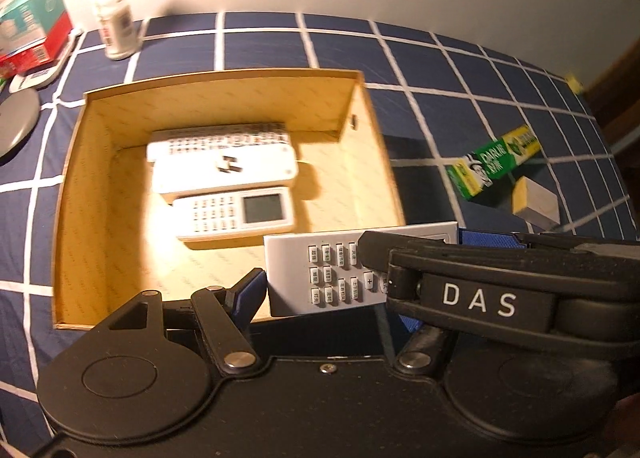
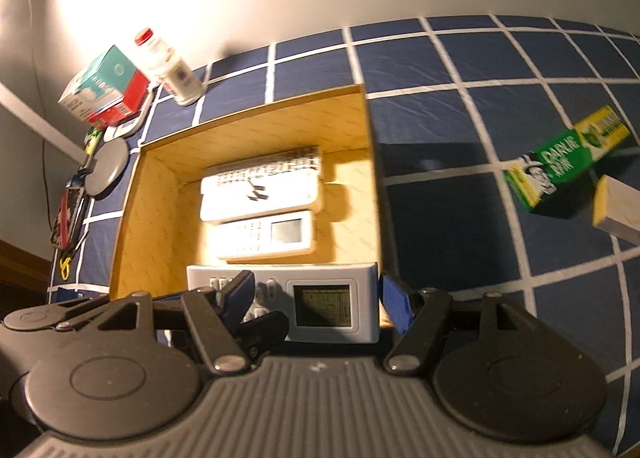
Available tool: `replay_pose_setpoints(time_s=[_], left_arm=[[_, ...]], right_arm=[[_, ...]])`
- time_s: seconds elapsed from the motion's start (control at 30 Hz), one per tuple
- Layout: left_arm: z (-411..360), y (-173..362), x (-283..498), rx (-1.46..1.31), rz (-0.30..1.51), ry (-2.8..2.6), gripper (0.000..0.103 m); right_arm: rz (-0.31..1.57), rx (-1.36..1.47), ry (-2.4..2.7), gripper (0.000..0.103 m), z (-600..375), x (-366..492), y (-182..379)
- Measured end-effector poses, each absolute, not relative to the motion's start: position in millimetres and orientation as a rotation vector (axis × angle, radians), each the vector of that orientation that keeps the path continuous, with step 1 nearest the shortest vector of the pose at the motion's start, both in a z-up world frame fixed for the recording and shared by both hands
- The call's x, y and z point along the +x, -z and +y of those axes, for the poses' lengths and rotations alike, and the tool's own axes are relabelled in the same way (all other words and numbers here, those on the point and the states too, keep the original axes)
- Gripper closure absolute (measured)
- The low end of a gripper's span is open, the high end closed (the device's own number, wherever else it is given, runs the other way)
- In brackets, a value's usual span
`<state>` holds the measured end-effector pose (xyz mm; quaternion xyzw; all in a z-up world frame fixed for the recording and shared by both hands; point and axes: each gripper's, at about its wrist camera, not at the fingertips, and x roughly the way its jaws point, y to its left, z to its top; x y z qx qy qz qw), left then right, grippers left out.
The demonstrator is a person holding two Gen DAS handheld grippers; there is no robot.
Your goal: Organize objects
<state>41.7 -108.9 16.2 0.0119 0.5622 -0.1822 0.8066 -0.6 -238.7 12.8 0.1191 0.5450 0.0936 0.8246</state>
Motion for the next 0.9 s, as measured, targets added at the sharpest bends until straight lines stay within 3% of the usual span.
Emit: replay_pose_setpoints(time_s=[0.43,0.9], left_arm=[[-74,-8,87,-0.019,1.213,0.327,0.037],[-71,28,190,-0.007,1.273,0.31,0.037]], right_arm=[[1.186,0.213,-0.263,0.035,-193,45,-4],[1.244,0.225,-0.278,0.035,-169,151,38]])
